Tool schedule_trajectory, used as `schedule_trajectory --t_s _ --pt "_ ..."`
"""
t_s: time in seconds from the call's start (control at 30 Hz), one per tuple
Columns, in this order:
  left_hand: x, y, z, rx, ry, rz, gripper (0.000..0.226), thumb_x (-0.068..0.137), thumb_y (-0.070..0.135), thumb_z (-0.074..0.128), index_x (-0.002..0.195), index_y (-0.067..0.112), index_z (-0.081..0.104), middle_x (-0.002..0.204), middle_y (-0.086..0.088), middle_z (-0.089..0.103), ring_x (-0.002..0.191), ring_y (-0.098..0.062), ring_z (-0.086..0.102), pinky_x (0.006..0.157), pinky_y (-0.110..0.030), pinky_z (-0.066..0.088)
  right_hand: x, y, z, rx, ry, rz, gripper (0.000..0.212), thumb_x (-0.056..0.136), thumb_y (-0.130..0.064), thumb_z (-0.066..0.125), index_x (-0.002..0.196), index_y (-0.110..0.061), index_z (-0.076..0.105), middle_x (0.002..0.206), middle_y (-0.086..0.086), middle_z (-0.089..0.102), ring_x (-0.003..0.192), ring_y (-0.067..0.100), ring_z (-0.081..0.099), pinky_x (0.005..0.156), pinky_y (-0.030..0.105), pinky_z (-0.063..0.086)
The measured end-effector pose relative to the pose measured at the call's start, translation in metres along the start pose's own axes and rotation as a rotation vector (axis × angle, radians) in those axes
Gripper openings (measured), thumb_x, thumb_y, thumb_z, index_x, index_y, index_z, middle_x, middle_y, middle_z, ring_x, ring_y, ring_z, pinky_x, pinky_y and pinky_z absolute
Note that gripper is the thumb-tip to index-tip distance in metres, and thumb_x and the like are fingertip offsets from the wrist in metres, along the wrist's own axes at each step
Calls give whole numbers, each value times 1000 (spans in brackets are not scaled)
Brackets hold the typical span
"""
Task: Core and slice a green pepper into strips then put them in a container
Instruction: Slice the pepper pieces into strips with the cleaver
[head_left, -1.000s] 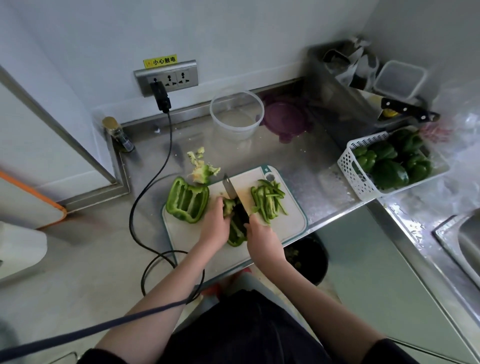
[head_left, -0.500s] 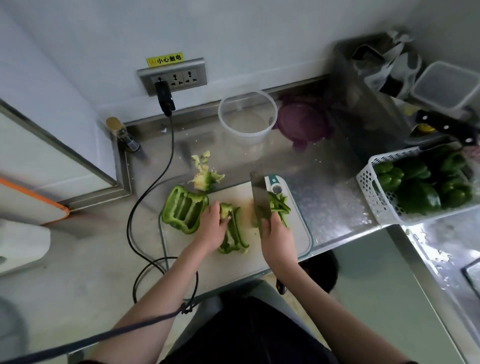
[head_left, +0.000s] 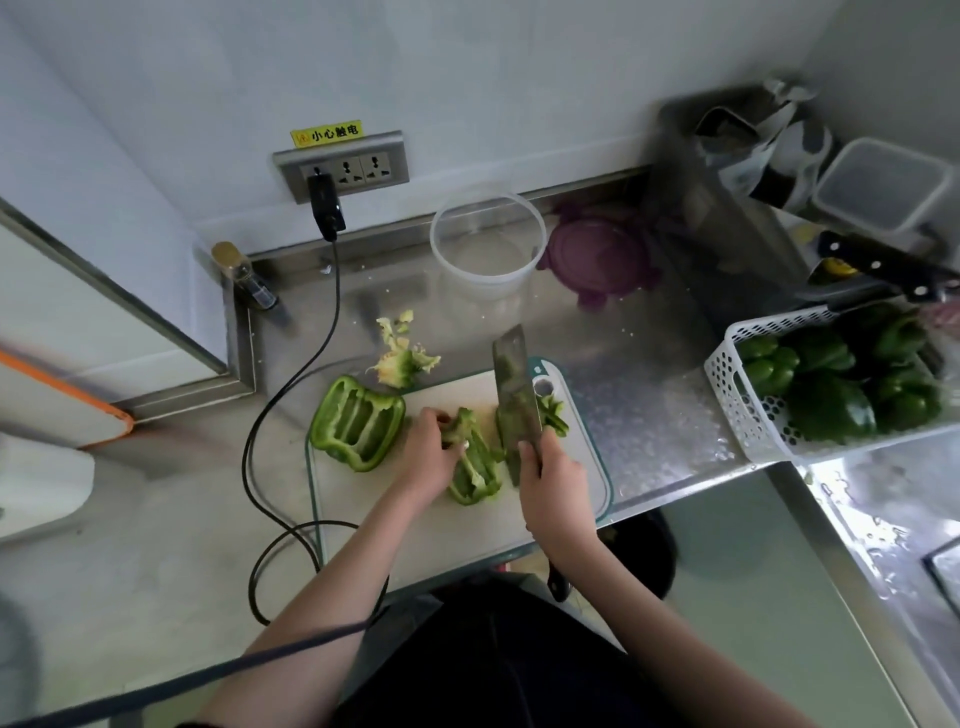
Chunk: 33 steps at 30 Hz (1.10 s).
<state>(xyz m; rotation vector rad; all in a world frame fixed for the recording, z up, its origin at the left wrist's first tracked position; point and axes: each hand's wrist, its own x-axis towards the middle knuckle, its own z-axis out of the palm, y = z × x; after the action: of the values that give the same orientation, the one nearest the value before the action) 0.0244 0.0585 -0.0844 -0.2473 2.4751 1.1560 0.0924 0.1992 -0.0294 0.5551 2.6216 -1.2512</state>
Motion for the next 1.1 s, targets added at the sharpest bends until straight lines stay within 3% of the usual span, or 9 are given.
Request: schedule_trajectory --t_s 0.1,0.27,0.47,0.6,0.73,0.87,1.1 --pt "1 -3 5 35 3 -23 41 89 18 63 122 4 45 122 -16 52 114 -30 51 96 -37 42 -3 5 -1 -36 -55 -5 20 102 -28 36 91 -13 43 69 2 52 60 22 49 49 30 31" --pt "-2 -5 4 -73 1 -40 40 89 13 61 125 3 45 125 -13 50 117 -27 49 97 -33 39 -9 7 9 -131 -183 -7 19 102 -27 35 92 -11 40 71 6 52 58 22 48 52 30 37" --pt "3 -4 2 -36 -34 -69 45 90 17 60 130 8 42 128 -12 48 119 -28 48 102 -39 41 -2 4 12 -282 -197 -46 16 103 -26 32 92 -15 36 70 4 51 62 24 51 54 31 40" --pt "5 -3 2 -62 -37 -85 44 90 15 59 129 7 42 126 -12 49 117 -28 49 100 -40 42 7 6 14 -316 -242 -48 17 103 -27 33 92 -15 36 67 0 48 57 18 48 48 29 36" --pt "4 -5 3 -58 -37 -91 43 90 15 59 127 6 41 124 -13 49 116 -28 49 100 -42 42 2 7 24 -324 -241 -33 15 103 -24 31 101 -12 40 77 7 55 74 31 59 64 38 49" --pt "6 -5 5 -87 -30 -106 40 87 12 60 123 7 43 119 -12 51 111 -27 51 95 -39 44 -2 6 33 -397 -238 -1 14 102 -15 32 114 -13 39 90 11 62 83 32 62 66 38 49" --pt "-7 -2 7 -53 -9 -82 41 86 7 61 123 5 43 114 -9 51 110 -26 52 85 -29 40 11 -5 43 -497 -267 -14 36 96 -1 36 130 -11 33 82 8 55 74 27 57 60 37 47"
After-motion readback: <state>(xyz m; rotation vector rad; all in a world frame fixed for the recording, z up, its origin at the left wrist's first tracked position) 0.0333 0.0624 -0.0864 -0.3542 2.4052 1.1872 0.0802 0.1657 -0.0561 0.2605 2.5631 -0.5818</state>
